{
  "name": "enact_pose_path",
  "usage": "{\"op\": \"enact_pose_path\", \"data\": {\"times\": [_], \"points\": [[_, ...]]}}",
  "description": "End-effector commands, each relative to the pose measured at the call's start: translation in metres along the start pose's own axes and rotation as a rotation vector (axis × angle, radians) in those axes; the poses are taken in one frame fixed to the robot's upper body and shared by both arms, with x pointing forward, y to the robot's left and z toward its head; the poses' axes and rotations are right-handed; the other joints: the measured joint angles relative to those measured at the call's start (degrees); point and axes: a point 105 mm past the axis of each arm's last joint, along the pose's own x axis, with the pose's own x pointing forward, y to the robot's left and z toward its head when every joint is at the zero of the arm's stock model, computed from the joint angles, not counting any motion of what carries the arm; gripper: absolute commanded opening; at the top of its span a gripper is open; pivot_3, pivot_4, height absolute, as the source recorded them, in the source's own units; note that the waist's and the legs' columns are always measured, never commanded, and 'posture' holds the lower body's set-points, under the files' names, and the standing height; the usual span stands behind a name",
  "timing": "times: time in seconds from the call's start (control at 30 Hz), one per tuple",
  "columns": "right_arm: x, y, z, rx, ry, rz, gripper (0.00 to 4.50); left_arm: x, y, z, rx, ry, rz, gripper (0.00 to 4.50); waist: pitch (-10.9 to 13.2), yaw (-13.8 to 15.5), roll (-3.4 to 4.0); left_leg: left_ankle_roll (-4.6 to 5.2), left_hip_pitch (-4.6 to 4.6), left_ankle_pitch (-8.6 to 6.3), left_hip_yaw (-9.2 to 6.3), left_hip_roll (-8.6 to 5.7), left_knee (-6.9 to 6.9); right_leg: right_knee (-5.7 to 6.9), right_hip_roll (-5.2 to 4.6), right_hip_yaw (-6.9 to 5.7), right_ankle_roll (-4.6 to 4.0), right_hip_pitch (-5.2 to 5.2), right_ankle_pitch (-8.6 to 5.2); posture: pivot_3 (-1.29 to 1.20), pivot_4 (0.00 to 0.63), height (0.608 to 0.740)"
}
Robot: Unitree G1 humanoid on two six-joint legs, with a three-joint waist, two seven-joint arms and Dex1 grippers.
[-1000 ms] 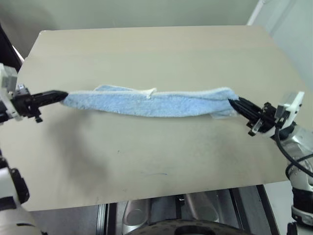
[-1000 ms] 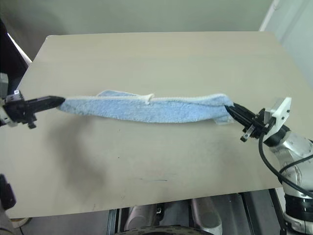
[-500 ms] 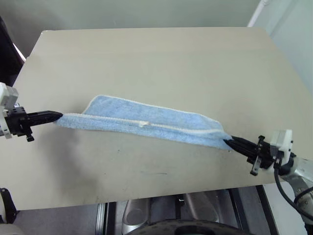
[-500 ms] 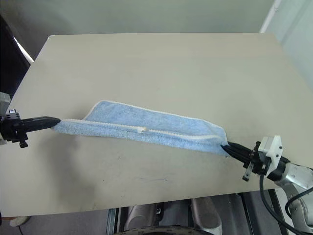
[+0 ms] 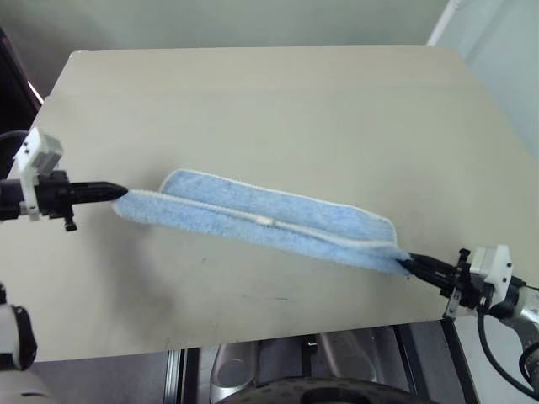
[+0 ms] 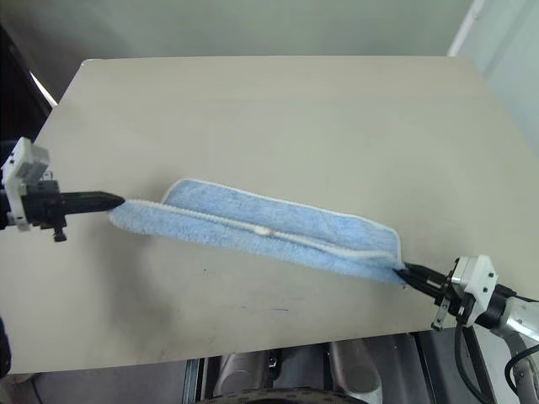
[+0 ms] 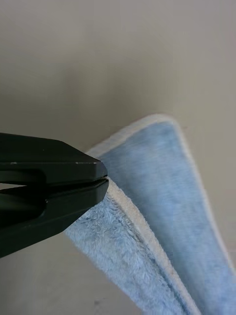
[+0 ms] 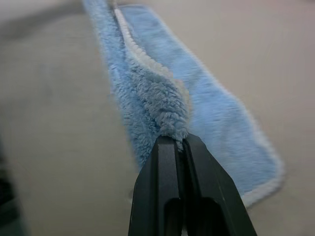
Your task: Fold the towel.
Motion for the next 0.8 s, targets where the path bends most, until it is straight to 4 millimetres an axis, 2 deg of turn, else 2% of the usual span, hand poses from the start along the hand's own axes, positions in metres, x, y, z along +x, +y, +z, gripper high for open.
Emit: {"op": "enact_pose_path", "data": {"times": [0.03,0.37,0.57,0.8], "points": [[-0.006,-0.016,0.003,-0.028,0.002,-0.103,0.00,0.007,0.007,0.011,0.065,-0.046,0.034,0.05,0.00,0.09,0.00,0.01,-0.01,0.00,0.00,0.00,0.00,0.00,0.00,0.00,0.00,-0.01,0.00,0.00,0.150,0.703],[0.007,-0.023,-0.003,-0.085,-0.003,-0.139,0.00,0.038,0.020,0.000,0.084,-0.101,0.124,0.05,-0.01,0.16,-0.02,0.06,0.12,0.02,0.03,0.01,0.01,-0.02,0.00,-0.01,0.12,0.17,0.05,0.00,0.150,0.703],[0.019,-0.036,-0.003,-0.087,-0.018,-0.183,0.00,0.051,0.028,-0.005,0.077,-0.127,0.200,0.05,0.00,0.14,0.00,0.10,0.20,0.05,0.05,0.00,0.02,-0.03,0.00,-0.02,0.21,0.26,0.10,0.00,0.150,0.703],[0.029,-0.039,-0.007,-0.088,-0.027,-0.192,0.00,0.062,0.028,-0.005,0.068,-0.145,0.206,0.05,0.00,0.14,0.00,0.12,0.48,0.06,0.05,0.00,0.02,-0.09,0.00,-0.04,0.27,0.60,0.10,0.00,0.150,0.703]]}}
